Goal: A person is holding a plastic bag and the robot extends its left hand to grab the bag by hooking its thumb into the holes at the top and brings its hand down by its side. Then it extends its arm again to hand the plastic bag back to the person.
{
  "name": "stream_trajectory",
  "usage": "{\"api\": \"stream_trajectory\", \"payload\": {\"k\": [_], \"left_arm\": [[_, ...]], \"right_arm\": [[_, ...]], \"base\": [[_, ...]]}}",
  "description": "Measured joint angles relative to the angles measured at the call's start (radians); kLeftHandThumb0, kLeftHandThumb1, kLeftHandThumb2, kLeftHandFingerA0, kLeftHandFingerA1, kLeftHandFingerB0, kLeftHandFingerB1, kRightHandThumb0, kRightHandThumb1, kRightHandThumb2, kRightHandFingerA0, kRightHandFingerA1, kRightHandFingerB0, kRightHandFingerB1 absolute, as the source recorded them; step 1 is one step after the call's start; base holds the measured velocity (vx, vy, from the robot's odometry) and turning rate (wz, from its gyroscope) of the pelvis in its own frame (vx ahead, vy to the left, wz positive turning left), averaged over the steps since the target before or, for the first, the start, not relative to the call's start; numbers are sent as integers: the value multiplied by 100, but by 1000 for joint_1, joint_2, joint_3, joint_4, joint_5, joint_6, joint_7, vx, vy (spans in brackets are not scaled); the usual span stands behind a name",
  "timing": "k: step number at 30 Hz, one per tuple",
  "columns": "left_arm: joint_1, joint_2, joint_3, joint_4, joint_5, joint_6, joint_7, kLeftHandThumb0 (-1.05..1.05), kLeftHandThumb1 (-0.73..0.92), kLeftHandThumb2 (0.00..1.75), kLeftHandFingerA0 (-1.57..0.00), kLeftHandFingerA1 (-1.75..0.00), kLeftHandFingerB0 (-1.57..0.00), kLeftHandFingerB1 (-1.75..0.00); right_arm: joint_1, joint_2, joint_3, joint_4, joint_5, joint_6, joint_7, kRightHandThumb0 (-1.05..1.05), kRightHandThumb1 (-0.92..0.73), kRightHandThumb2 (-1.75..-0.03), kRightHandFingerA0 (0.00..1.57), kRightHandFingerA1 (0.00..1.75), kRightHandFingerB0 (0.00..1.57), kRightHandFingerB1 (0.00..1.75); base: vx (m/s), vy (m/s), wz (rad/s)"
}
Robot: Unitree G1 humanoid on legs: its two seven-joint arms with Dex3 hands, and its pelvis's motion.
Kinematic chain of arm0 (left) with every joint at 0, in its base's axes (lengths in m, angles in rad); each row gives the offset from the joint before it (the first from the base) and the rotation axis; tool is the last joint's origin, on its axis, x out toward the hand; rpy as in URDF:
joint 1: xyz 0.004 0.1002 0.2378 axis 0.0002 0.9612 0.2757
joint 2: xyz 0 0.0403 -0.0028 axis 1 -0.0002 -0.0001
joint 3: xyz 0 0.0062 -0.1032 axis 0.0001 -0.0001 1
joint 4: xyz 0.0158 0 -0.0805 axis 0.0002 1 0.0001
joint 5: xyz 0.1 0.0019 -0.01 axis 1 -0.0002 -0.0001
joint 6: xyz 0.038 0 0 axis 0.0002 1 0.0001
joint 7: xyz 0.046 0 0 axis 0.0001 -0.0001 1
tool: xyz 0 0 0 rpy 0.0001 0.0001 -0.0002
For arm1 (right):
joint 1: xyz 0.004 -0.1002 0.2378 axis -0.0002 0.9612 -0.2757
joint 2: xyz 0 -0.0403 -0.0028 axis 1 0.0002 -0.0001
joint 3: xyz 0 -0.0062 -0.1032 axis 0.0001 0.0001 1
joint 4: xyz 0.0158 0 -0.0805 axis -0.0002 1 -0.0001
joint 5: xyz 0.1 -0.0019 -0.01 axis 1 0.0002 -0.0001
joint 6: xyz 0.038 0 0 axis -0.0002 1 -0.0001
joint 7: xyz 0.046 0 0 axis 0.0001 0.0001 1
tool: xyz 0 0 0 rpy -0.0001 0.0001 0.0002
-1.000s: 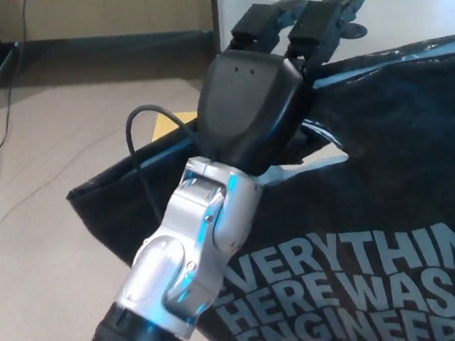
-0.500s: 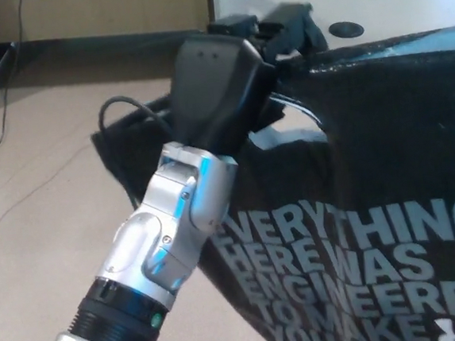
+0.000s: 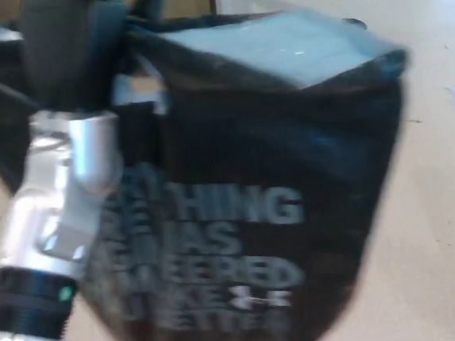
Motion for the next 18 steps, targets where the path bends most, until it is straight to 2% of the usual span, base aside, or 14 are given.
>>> {"api": "stream_trajectory", "payload": {"k": [2,3,4,5,6,9,10,12,13,14,15,17,18], "left_arm": [[33,33,23,-13,-19,-15,0,-2,67,84,-89,-171,-75,-137],[49,48,32,-14,-25,-22,1,-4,68,84,-91,-171,-79,-130],[64,59,41,-15,-31,-29,2,-4,68,84,-91,-171,-79,-130],[78,67,49,-18,-37,-33,2,-3,66,86,-91,-170,-84,-121],[98,77,58,-22,-45,-35,3,-3,66,86,-91,-172,-79,-130],[161,132,94,-22,-62,-63,9,-5,70,79,-93,-169,-80,-126],[182,147,104,-21,-67,-71,11,-4,56,102,-122,-137,-86,-110],[216,165,119,-21,-75,-83,14,0,54,103,-124,-138,-89,-111],[267,185,140,-17,-85,-102,22,0,55,106,-122,-134,-91,-109],[302,197,152,-12,-89,-115,30,-8,72,73,-93,-172,-84,-124],[328,205,160,-4,-91,-125,36,-8,72,73,-93,-172,-84,-124],[407,226,178,25,-93,-157,59,-6,69,79,-86,-175,-72,-145],[450,238,183,46,-94,-176,72,-6,69,79,-86,-175,-72,-145]], "right_arm": [[-1,0,0,0,0,-1,1,-40,-69,-61,65,45,50,38],[-1,0,0,1,0,-1,1,-40,-69,-61,65,45,49,38],[-1,0,1,2,0,-1,1,-40,-69,-61,65,45,49,38],[-1,0,1,3,0,-1,1,-40,-68,-61,67,46,49,38],[-1,0,2,4,0,-1,1,-40,-69,-61,67,46,50,38],[-1,0,2,7,0,-1,1,-40,-69,-61,65,44,51,37],[-1,0,2,7,0,-1,1,-41,-69,-61,66,46,50,38],[0,1,2,8,0,-1,1,-41,-69,-61,66,45,50,37],[-1,1,4,10,-1,0,1,-40,-68,-61,67,47,50,38],[-1,1,5,11,-1,0,1,-40,-68,-61,69,48,50,38],[-1,2,6,12,-1,0,1,-40,-68,-61,69,48,50,38],[-1,2,6,14,-1,1,1,-40,-68,-61,69,48,50,38],[-2,3,7,14,-1,1,1,-40,-68,-61,69,48,50,38]], "base": [[0,0,0],[0,0,0],[0,0,0],[0,0,0],[0,0,0],[0,0,0],[0,0,0],[0,0,0],[0,0,0],[0,0,0],[0,0,0],[0,0,0],[0,0,0]]}}
